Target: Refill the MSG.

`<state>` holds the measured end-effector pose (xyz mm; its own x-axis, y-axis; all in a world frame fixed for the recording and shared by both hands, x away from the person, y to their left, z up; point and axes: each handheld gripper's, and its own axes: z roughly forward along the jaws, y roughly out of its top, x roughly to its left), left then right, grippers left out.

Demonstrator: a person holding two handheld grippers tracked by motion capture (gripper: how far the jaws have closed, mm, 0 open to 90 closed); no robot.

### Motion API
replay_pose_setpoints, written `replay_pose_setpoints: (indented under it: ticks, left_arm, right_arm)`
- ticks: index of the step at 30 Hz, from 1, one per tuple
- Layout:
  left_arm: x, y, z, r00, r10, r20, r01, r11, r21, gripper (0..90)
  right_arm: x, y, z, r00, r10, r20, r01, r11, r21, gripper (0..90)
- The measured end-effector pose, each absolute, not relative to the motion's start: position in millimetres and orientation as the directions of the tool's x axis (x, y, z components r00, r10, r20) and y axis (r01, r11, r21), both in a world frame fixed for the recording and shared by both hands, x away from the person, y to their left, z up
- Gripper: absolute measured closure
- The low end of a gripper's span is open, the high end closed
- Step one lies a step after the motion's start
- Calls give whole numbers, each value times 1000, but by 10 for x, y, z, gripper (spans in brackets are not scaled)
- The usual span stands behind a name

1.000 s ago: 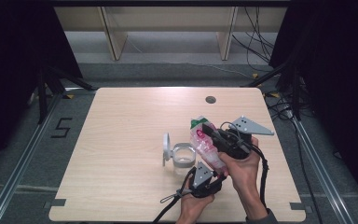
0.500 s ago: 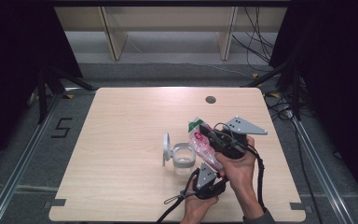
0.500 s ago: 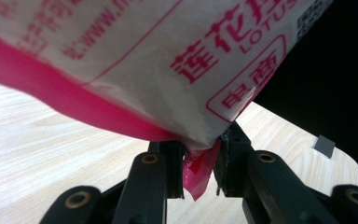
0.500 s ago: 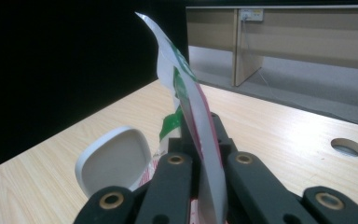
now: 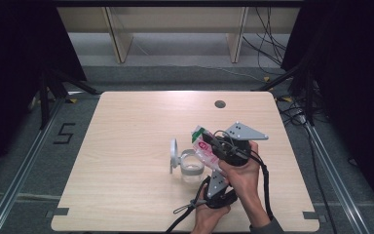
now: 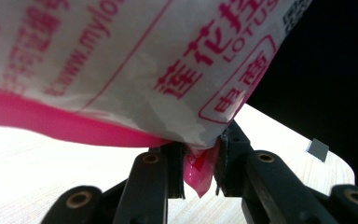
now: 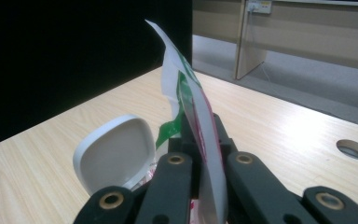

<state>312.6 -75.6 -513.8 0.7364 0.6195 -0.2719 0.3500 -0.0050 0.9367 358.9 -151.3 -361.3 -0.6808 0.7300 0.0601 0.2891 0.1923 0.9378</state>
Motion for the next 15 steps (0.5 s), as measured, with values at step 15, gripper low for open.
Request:
replay_pose_setpoints:
  ticks: [15]
  left_arm:
    - [3142, -751, -5127, 731, 621, -281, 348, 14, 937, 757]
  right_arm:
    - [3639, -1415, -3633, -706, 708, -10, 239, 251, 938, 900]
